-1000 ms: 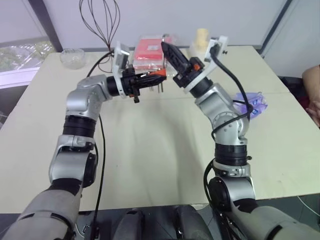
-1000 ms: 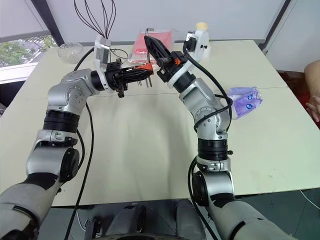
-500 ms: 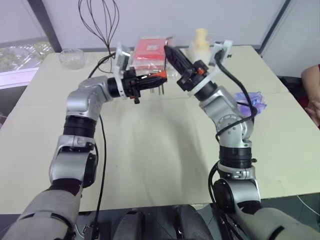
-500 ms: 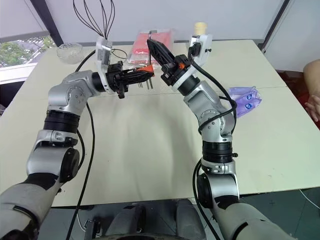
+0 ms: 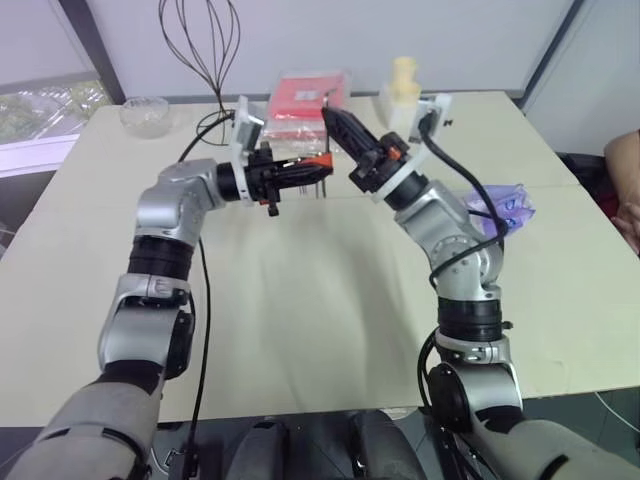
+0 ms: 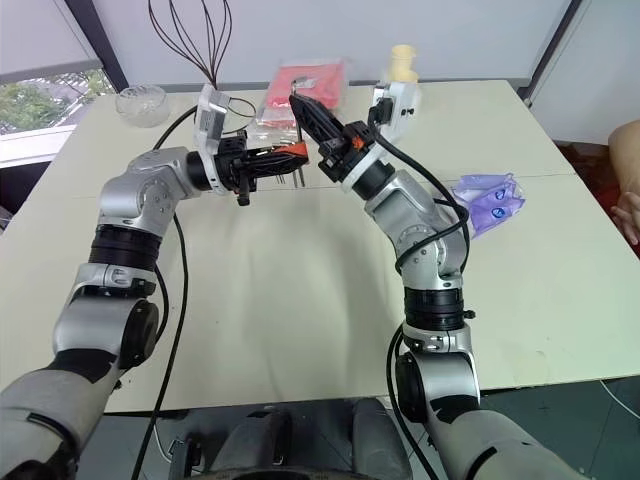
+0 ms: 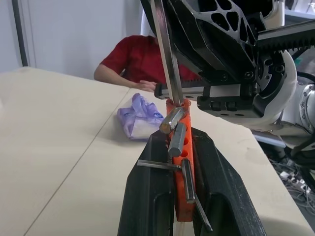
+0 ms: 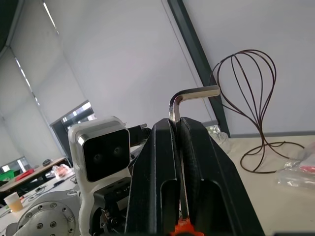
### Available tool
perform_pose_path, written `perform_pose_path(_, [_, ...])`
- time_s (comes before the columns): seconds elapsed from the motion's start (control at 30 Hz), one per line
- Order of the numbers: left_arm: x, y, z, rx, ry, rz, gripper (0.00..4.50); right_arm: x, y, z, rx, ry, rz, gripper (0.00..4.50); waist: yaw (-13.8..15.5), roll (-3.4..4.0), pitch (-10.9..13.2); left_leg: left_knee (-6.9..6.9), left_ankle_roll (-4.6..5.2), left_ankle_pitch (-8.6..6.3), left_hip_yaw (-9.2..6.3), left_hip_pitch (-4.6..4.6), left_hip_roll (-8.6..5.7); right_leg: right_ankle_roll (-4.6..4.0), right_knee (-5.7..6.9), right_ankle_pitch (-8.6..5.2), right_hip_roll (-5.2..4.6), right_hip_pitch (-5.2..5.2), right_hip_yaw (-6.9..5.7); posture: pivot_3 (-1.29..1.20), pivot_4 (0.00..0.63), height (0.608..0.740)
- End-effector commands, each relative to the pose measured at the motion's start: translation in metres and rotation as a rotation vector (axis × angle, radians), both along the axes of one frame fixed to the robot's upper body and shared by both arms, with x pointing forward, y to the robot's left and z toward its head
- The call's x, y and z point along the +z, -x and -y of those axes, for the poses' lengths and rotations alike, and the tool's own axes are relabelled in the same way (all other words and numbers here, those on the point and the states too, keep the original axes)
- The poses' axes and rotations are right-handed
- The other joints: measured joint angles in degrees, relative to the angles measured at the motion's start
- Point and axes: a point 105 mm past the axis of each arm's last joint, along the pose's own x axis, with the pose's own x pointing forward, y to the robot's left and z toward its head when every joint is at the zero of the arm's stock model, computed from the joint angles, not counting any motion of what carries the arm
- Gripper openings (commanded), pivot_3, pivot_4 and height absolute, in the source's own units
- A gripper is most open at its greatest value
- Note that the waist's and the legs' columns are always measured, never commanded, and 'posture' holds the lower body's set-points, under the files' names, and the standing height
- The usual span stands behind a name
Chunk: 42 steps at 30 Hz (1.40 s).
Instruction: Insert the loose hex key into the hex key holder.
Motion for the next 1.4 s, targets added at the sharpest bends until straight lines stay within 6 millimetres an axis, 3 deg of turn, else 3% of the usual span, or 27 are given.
perform_pose_path(0.03, [0.04, -0.001, -0.008, 0.041, 0.105, 0.099, 0.0, -0.002, 0.01, -0.011, 0.064, 0.014, 0.01, 0.02, 0.0, 0.0, 0.0, 0.0, 0.0, 0.0, 0.0, 0.0, 0.0, 0.0, 0.0, 0.0, 0.0, 0.0, 0.0, 0.0, 0.15, 0.74])
perform_pose_path(0.3, [0.036, -0.004, -0.007, 0.051, 0.083, 0.105, 0.0, -0.003, 0.014, -0.013, 0.085, 0.024, 0.024, 0.02, 0.0, 0.0, 0.0, 0.0, 0.0, 0.0, 0.0, 0.0, 0.0, 0.0, 0.0, 0.0, 0.0, 0.0, 0.0, 0.0, 0.15, 0.74])
perform_pose_path(0.4, [0.034, -0.004, -0.006, 0.048, 0.077, 0.106, 0.0, -0.003, 0.014, -0.013, 0.087, 0.027, 0.022, 1.07, -0.1, 0.0, 0.0, 0.0, 0.0, 0.0, 0.0, 0.0, 0.01, 0.0, 0.0, 0.0, 0.01, 0.0, 0.0, 0.0, 0.15, 0.74])
perform_pose_path(0.6, [0.026, -0.002, -0.005, 0.039, 0.02, 0.132, 0.0, -0.005, 0.01, -0.012, 0.058, 0.04, 0.015, 4.21, 0.0, 0.0, 0.0, 0.01, 0.0, 0.0, 0.0, 0.0, 0.0, 0.0, 0.0, 0.0, 0.0, 0.0, 0.0, 0.0, 0.15, 0.74])
perform_pose_path(0.63, [0.024, -0.002, -0.005, 0.039, 0.006, 0.139, 0.0, -0.005, 0.009, -0.011, 0.049, 0.04, 0.015, 4.36, 0.0, 0.0, 0.0, 0.01, 0.0, 0.0, -0.01, 0.0, 0.0, 0.0, 0.0, 0.0, 0.0, 0.0, 0.0, 0.0, 0.15, 0.74])
perform_pose_path(0.83, [0.008, -0.002, -0.007, 0.048, -0.064, 0.151, 0.0, -0.006, 0.008, -0.003, 0.015, 0.039, 0.01, 4.36, 0.0, 0.01, 0.0, 0.01, 0.0, 0.0, 0.0, 0.0, 0.0, 0.0, 0.0, 0.0, -0.01, 0.0, 0.0, 0.0, 0.15, 0.74])
perform_pose_path(0.93, [-0.011, 0.0, -0.013, 0.062, -0.092, 0.09, 0.0, -0.016, 0.016, 0.007, -0.009, 0.135, 0.035, 4.36, 0.0, 0.01, 0.0, 0.0, 0.0, 0.0, 0.0, 0.0, 0.01, 0.0, -0.01, 0.0, -0.01, 0.0, 0.0, 0.0, 0.15, 0.74])
perform_pose_path(1.17, [-0.074, 0.024, -0.023, 0.069, -0.077, -0.297, 0.0, -0.053, 0.032, 0.026, -0.061, 0.459, 0.1, 4.36, 0.0, 0.0, 0.0, 0.01, 0.04, -0.02, -0.01, -0.01, 0.0, 0.0, 0.0, 0.0, 0.02, 0.0, 0.01, 0.0, 0.15, 0.74])
perform_pose_path(1.23, [-0.09, 0.034, -0.024, 0.07, -0.075, -0.4, 0.0, -0.059, 0.033, 0.03, -0.074, 0.493, 0.101, 4.36, 0.0, 0.0, 0.0, 0.04, 0.32, -0.18, -0.01, -0.01, 0.02, 0.0, 0.02, 0.0, 0.02, 0.01, 0.02, 0.0, 0.15, 0.74])
perform_pose_path(1.4, [-0.114, 0.029, -0.029, 0.168, -0.016, -0.607, 0.0, -0.064, 0.031, 0.027, -0.09, 0.49, 0.094, 4.36, 0.3, -0.01, 0.0, 0.12, 0.32, -0.18, -0.03, -0.01, 0.02, 0.0, 0.03, 0.0, 0.01, 0.05, 0.01, 0.0, 0.15, 0.74])
